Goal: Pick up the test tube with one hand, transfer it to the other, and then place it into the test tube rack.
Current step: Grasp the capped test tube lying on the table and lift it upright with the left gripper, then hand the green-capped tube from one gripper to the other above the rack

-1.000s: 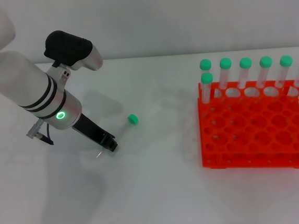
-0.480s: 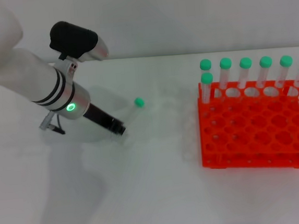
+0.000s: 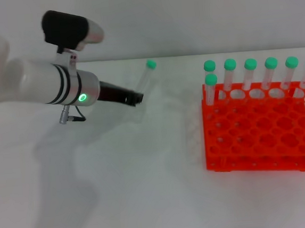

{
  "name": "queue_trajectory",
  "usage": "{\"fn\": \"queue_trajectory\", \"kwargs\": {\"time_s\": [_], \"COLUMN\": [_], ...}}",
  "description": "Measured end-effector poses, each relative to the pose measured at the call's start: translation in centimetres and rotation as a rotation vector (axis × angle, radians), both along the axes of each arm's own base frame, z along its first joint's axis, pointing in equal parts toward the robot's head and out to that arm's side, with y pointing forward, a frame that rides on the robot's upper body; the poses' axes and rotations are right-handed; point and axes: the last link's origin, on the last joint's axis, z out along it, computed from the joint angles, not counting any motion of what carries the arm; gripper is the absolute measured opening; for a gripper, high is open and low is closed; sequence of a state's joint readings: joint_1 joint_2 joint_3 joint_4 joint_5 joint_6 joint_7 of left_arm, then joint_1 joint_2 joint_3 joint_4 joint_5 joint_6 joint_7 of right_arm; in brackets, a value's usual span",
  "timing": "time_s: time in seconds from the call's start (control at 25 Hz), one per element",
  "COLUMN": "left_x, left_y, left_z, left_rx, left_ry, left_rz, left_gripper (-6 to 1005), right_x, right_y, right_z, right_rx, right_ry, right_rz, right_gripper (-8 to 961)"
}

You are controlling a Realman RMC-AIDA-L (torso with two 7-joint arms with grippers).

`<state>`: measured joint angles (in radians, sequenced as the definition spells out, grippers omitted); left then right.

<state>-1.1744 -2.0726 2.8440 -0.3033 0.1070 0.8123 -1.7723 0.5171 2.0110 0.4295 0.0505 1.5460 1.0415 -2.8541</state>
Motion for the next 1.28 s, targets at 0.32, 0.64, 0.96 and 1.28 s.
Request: {"fn": "queue_trajectory", "kwargs": {"time_s": [0.32,0.64,0.96,1.28], "left_x": [-2.6,-4.2,-1.8,0.8], "left_y": [-1.5,-6.2,-10.9,-13.7], "left_z": [1.8,2.1,-1.9,-6.0], "left_rx": [0.273,0.480,0.450,0.398], "left_ry": [-0.310,-0.491,-0.522,-0.486], "left_rz": [-0.122,-0.324,-0.552,-0.647], "left_gripper": [193,193,193,193], "right_x": [0.1,-0.2,-1.2,-3.6], "right_y": [-0.1,-0.2,-0.9,-2.0], "right_z": [-0.1,-0.5,0.8,2.3], "right_rx": [-0.001,-0.005,-0.102,-0.316], "right_ry": [0.005,0.043,0.153,0.206], "right_rz": [-0.003,0.007,0.204,0.455], "right_gripper": [842,841,841,842]}}
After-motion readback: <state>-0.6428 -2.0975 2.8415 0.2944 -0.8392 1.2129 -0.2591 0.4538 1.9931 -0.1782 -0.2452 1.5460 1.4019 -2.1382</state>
